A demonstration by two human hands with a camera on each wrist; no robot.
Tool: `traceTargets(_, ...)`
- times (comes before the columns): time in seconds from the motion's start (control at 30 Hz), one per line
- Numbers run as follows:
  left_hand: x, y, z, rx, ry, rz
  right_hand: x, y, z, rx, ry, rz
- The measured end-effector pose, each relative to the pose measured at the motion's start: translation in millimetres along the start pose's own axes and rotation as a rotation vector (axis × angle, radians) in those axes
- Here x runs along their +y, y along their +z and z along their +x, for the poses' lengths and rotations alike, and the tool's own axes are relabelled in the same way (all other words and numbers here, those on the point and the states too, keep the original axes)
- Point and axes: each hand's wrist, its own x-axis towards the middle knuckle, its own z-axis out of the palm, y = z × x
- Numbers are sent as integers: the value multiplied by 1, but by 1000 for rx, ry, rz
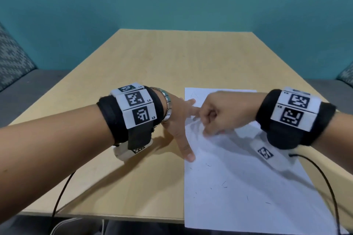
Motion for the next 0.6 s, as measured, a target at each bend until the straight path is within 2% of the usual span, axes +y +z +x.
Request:
traceTargets(0.07,2,-1,0,-7,-25,23,7,-5,5,136,41,-37)
traceTargets(0.1,2,-1,0,-7,-28,29,6,-4,4,137,42,-23)
traceTargets(0.2,3,-2,-1,-3,-22,16,-4,7,-6,-54,-36,51)
traceTargets(0.23,3,-2,-1,-6,-17,9,-4,7,-8,-61,-39,46)
traceTargets(0.33,3,-3,-2,-13,-22,9,9,-4,1,118,42,-12)
traceTargets(0.37,3,-3,-1,-14,-27,14,10,-5,2,128,60,4)
traceTargets(0.5,4,-3,-2,-11,-8,5,-3,5,-11,-98,-16,65)
traceTargets(0.53,4,-3,-2,-17,-11,4,-2,3,-9,-80,-5,47)
traceTargets(0.6,4,-4,-1,-21,-28,16,6,-4,-3,53,45,-16)
